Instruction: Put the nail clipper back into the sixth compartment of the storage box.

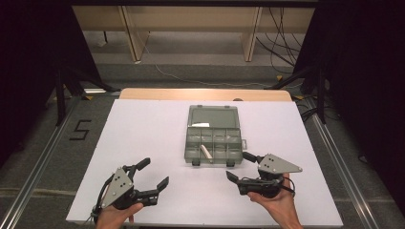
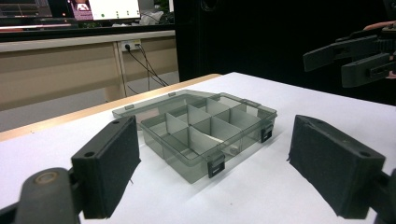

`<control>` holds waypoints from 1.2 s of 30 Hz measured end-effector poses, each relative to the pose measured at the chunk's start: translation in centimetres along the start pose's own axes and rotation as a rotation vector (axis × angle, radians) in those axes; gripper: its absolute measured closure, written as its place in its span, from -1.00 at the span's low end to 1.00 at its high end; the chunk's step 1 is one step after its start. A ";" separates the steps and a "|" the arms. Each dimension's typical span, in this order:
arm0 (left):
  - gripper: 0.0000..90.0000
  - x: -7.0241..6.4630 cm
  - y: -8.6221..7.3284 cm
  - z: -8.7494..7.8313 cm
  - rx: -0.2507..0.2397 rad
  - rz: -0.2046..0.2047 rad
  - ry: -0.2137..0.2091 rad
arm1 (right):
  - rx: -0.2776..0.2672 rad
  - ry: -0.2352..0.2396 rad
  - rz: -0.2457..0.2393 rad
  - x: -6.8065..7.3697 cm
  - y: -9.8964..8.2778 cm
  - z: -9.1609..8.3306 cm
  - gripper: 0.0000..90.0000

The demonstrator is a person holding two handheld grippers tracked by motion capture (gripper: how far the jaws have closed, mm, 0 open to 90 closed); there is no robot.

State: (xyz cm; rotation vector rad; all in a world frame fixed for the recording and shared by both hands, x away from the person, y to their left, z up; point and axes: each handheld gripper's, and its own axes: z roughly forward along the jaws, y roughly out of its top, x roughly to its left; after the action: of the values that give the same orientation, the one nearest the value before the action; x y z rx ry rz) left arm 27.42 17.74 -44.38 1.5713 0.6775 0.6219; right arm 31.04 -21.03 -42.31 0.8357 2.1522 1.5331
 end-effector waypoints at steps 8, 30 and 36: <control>-0.65 0.0 0.0 0.0 0.000 0.002 0.000 | -0.010 -0.002 -0.001 0.0 -0.6 -0.3 -0.63; -0.65 0.0 0.0 -0.1 -0.001 0.002 -0.001 | -0.055 -0.020 0.009 0.2 -1.8 -1.4 -0.63; -0.65 0.0 0.0 0.0 0.000 0.003 -0.002 | -0.041 -0.015 0.009 0.4 -1.9 -1.7 -0.63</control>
State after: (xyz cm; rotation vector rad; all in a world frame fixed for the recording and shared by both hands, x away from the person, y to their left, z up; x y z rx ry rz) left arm 27.38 17.75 -44.36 1.5729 0.6741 0.6229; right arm 29.29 -22.43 -43.48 0.8409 2.1023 1.5650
